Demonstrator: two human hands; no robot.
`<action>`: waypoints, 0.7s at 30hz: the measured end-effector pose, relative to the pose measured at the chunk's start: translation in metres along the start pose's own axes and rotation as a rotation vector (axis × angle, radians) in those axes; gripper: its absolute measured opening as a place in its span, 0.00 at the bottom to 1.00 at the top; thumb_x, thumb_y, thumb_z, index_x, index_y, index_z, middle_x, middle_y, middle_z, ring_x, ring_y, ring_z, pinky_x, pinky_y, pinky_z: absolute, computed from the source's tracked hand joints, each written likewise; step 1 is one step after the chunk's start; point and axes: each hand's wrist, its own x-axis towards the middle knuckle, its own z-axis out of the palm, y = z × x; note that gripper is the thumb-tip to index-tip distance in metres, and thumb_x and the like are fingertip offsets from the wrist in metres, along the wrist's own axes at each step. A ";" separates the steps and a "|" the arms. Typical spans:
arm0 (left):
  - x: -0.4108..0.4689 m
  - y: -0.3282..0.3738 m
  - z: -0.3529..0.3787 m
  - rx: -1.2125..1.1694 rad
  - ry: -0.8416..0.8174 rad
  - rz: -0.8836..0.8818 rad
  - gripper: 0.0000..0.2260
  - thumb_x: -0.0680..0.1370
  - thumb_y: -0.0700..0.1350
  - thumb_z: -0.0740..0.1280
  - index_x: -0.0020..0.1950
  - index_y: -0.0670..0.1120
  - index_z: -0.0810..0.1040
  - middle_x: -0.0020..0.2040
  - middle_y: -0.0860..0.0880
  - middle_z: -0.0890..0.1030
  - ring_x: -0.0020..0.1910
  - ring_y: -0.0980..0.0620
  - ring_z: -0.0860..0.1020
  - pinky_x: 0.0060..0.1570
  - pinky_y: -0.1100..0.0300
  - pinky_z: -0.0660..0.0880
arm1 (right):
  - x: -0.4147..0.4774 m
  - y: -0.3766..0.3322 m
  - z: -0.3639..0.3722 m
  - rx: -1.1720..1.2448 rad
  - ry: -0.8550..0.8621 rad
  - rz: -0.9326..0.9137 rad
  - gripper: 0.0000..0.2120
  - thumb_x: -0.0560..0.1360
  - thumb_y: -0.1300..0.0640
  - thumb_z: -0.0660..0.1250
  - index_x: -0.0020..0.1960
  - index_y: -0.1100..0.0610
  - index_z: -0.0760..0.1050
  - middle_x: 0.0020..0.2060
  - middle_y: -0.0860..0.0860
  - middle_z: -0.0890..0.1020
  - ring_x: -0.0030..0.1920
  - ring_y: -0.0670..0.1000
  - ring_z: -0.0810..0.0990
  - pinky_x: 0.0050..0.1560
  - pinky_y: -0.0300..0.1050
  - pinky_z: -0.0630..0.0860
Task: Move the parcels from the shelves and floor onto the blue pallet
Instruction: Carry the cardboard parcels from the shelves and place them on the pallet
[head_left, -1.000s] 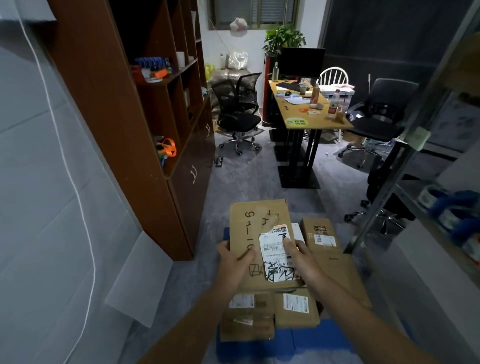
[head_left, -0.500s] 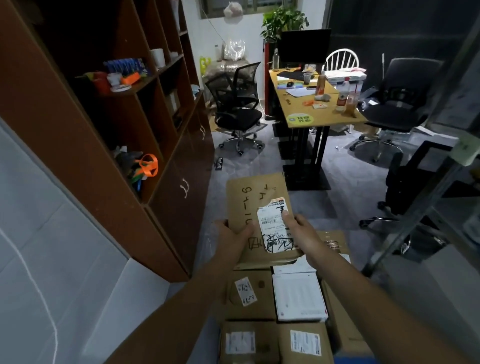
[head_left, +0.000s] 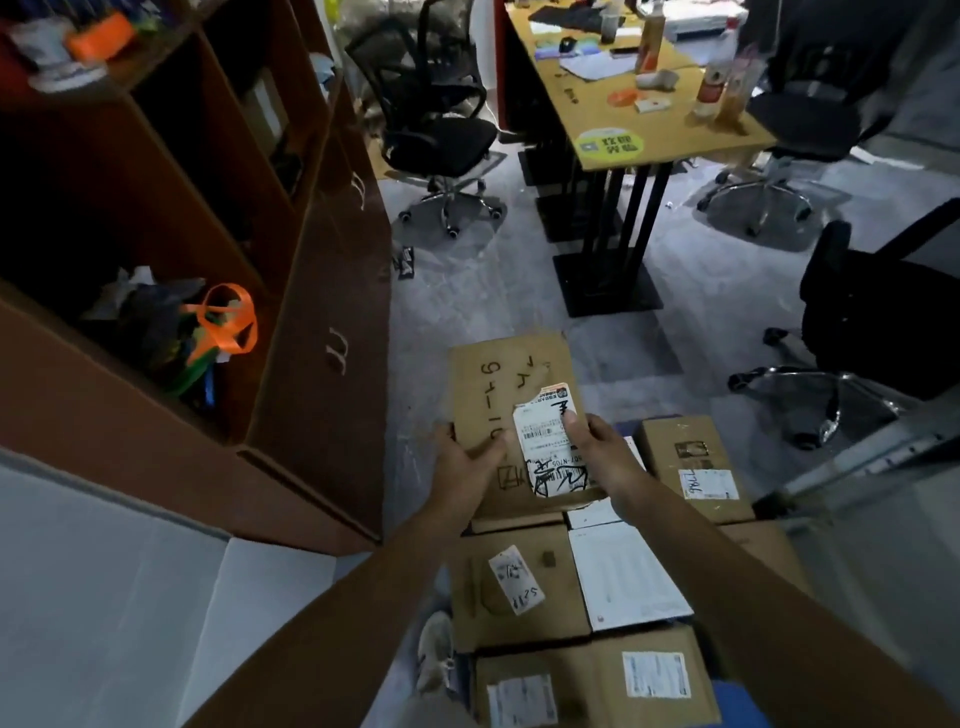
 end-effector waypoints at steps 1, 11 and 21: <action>0.020 -0.004 -0.001 0.004 -0.031 -0.008 0.25 0.73 0.48 0.75 0.65 0.46 0.68 0.54 0.55 0.79 0.52 0.56 0.77 0.41 0.73 0.71 | 0.014 0.002 0.007 0.007 0.010 0.009 0.13 0.79 0.43 0.63 0.56 0.51 0.76 0.44 0.49 0.86 0.40 0.48 0.86 0.32 0.41 0.80; 0.179 -0.131 0.011 -0.020 -0.151 -0.284 0.28 0.72 0.48 0.76 0.66 0.46 0.65 0.56 0.52 0.78 0.49 0.56 0.80 0.45 0.62 0.80 | 0.159 0.095 0.056 -0.096 0.091 0.155 0.13 0.79 0.45 0.61 0.57 0.50 0.78 0.44 0.48 0.86 0.43 0.48 0.86 0.36 0.39 0.80; 0.274 -0.303 0.063 0.079 -0.265 -0.378 0.32 0.72 0.49 0.76 0.68 0.49 0.62 0.52 0.57 0.76 0.48 0.61 0.76 0.44 0.64 0.75 | 0.268 0.249 0.048 -0.150 0.123 0.225 0.11 0.81 0.51 0.61 0.61 0.49 0.76 0.49 0.54 0.85 0.47 0.52 0.86 0.49 0.52 0.83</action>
